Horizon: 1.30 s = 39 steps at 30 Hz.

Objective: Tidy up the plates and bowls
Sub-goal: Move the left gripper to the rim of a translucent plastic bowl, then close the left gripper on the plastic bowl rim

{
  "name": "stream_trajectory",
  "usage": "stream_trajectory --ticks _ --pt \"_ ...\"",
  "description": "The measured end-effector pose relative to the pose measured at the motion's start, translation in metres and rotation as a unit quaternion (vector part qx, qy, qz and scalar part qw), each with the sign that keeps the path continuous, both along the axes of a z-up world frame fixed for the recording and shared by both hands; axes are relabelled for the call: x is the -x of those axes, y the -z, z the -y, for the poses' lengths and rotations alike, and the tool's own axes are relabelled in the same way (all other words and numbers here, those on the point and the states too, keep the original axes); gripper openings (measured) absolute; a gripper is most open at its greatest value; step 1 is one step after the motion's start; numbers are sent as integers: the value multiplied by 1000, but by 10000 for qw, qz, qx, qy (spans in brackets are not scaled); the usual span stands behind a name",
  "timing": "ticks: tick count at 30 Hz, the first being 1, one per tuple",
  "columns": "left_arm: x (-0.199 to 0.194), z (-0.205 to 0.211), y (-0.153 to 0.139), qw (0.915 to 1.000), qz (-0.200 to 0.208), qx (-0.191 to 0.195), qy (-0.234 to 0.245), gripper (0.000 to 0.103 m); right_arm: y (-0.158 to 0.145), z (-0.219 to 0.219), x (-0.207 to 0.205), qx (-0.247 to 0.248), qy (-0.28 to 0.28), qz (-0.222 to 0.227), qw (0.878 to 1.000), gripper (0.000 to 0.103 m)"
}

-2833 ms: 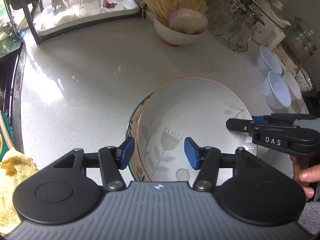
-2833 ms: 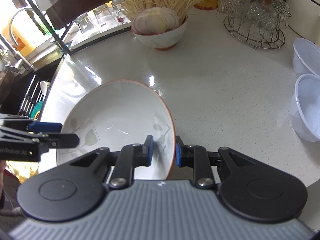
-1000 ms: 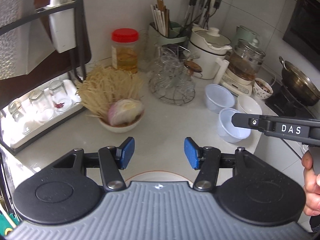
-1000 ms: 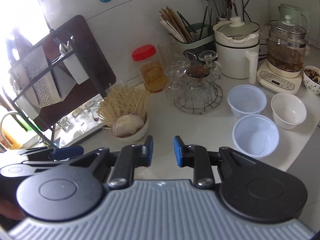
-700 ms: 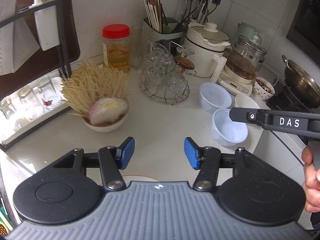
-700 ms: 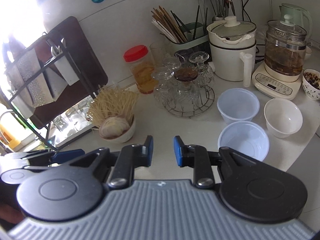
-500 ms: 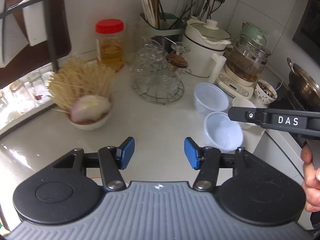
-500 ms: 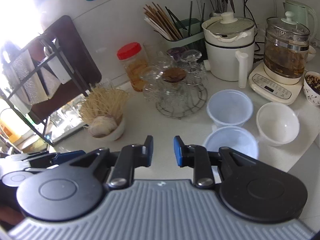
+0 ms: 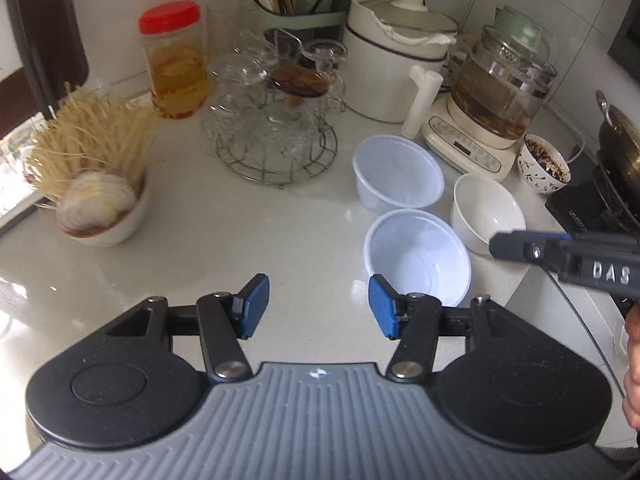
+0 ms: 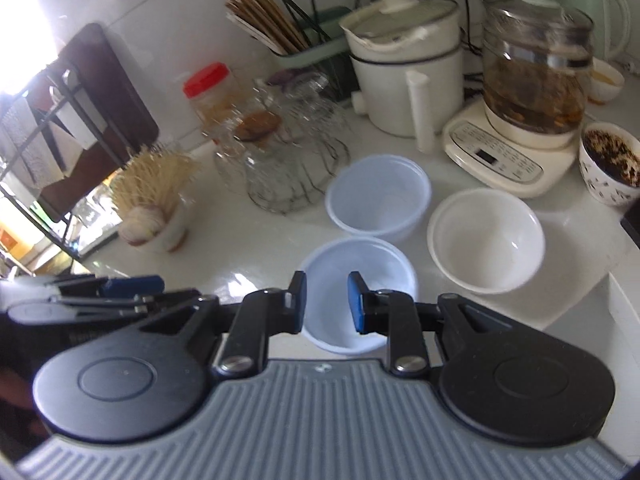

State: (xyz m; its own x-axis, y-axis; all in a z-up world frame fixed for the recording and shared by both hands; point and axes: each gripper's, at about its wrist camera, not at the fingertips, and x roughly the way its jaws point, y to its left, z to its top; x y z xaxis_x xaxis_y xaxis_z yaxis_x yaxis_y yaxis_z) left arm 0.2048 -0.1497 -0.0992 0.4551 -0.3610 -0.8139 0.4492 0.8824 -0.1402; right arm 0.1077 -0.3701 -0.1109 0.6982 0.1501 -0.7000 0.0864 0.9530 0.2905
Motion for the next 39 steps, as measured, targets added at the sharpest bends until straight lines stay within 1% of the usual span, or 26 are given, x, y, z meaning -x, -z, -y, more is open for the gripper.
stream_trajectory --ticks 4,9,11,12,13,14,15,18,21,22,24,25,27,29,30,31,32,34,37,39 --pt "-1 17 9 9999 -119 -96 -36 61 12 20 3 -93 -24 -198 9998 27" --pt "-4 29 18 9994 -291 -149 -124 61 23 36 3 -206 -124 -305 9992 27" --pt "-6 33 23 9990 -383 -145 -169 61 28 42 2 -269 -78 -371 9989 27" --pt "-7 35 25 9989 -414 -138 -188 61 31 45 0 -312 -15 -425 9986 31" --pt "-8 36 27 9987 -445 -139 -194 61 34 47 1 -369 47 -451 9983 45" --pt "-8 38 29 9986 -475 -138 -193 61 36 49 2 -453 76 -457 9979 57" --pt "-9 39 31 9985 -498 -118 -195 61 39 49 3 -557 33 -451 9974 58" --pt "-13 41 39 9974 -680 -18 -234 61 46 49 3 -636 -172 -466 9967 57" --pt "-16 47 46 9963 -818 8 -256 61 53 50 -1 -681 -110 -528 9962 57" --pt "-17 49 48 9961 -844 0 -260 61 55 52 -2 -722 -94 -533 9959 57" --pt "-20 54 51 9958 -851 -187 -288 61 60 54 -7 -787 -96 -560 9953 57" --pt "-21 55 53 9954 -888 -190 -295 61 62 55 -10 -790 -96 -576 9952 57" --pt "-24 57 55 9945 -986 -59 -341 61 66 58 -17 -791 -123 -602 9950 53" --pt "-26 59 56 9944 -1003 0 -327 60 69 59 -23 -803 -153 -630 9947 50" --pt "-27 59 57 9942 -1029 14 -311 59 71 61 -26 -805 -163 -651 9945 47" --pt "-29 60 59 9938 -1060 3 -333 57 73 62 -30 -806 -183 -683 9942 41" --pt "-30 62 61 9933 -1100 19 -365 53 75 63 -32 -800 -192 -712 9941 38" --pt "-33 63 66 9921 -1183 68 -412 47 79 65 -36 -796 -202 -744 9938 37" --pt "-35 66 72 9918 -1195 9 -445 39 85 66 -39 -793 -221 -803 9934 33" --pt "-36 67 76 9914 -1215 40 -474 36 87 67 -40 -777 -231 -811 9934 33"
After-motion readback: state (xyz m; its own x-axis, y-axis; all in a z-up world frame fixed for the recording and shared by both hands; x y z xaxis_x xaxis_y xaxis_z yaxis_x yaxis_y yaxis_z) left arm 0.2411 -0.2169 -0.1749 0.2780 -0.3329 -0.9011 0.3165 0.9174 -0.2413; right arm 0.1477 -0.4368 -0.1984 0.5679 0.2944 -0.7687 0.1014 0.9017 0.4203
